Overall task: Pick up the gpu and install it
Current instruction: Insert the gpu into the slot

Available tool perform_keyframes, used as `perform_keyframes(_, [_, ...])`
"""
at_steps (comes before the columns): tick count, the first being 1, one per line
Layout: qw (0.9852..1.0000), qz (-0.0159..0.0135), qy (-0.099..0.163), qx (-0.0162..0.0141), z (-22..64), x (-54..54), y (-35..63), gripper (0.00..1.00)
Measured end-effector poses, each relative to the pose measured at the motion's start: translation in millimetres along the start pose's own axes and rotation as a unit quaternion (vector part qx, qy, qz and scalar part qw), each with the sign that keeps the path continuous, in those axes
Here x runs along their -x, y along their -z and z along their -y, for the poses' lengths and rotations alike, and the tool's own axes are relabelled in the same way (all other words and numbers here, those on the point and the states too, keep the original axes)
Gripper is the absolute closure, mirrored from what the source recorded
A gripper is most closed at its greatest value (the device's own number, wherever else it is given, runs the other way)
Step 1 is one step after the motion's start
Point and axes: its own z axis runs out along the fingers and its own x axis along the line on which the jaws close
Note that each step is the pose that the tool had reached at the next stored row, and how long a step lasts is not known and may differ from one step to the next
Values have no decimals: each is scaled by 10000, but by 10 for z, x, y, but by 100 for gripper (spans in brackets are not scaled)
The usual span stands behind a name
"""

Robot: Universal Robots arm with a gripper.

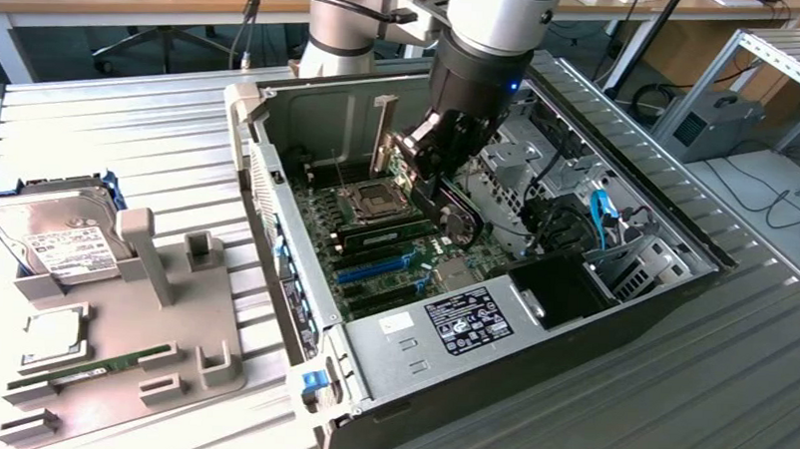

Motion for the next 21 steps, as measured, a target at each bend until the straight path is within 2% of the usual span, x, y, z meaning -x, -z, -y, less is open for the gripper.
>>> perform_keyframes(1, [10000,-1,31,1,0,0,-2,74])
perform_keyframes(4, [9993,-12,379,4,1,0,-30,74])
perform_keyframes(8, [9967,-25,808,9,2,0,-50,74])
perform_keyframes(12, [9904,-44,1384,15,2,0,-55,74])
perform_keyframes(14, [9858,-53,1677,18,2,0,-58,74])
perform_keyframes(21, [9834,-57,1814,19,2,0,-60,74])
